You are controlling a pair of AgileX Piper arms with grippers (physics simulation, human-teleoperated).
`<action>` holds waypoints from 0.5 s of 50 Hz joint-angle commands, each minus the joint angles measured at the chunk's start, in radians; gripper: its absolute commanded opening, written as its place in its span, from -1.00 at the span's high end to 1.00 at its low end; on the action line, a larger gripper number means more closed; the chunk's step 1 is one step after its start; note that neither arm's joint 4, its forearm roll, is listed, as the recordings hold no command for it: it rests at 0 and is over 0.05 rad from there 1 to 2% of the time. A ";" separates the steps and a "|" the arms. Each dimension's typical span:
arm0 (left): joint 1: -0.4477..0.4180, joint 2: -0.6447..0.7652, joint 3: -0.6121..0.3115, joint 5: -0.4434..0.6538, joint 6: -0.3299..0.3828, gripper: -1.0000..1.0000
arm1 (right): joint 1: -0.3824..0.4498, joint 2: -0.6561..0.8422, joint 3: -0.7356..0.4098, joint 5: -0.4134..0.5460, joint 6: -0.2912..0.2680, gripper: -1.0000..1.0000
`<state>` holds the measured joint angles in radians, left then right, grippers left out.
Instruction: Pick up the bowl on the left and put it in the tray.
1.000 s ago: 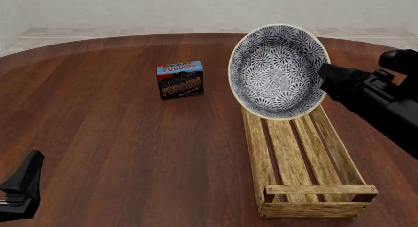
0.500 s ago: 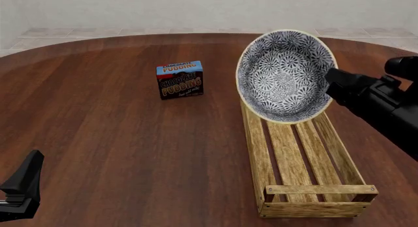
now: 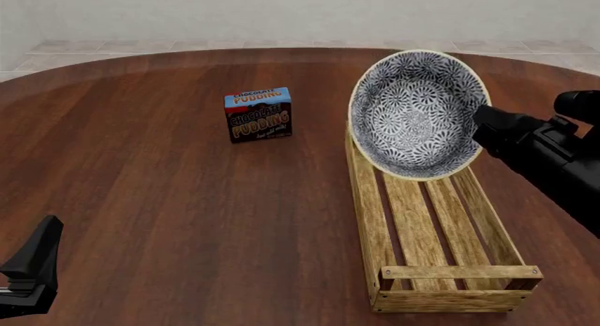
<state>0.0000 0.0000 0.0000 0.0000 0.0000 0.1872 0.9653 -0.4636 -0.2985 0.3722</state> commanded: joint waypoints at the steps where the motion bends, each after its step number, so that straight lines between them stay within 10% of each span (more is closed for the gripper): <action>1: 0.000 0.000 0.000 0.000 0.000 -1.00 | -0.011 0.007 0.013 -0.015 0.002 1.00; 25: 0.000 0.000 0.000 0.000 0.000 -1.00 | -0.007 -0.046 0.029 0.022 -0.047 1.00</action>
<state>0.0000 0.0000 0.0000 0.0000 0.0000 0.1809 0.9432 -0.4358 -0.2874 0.3368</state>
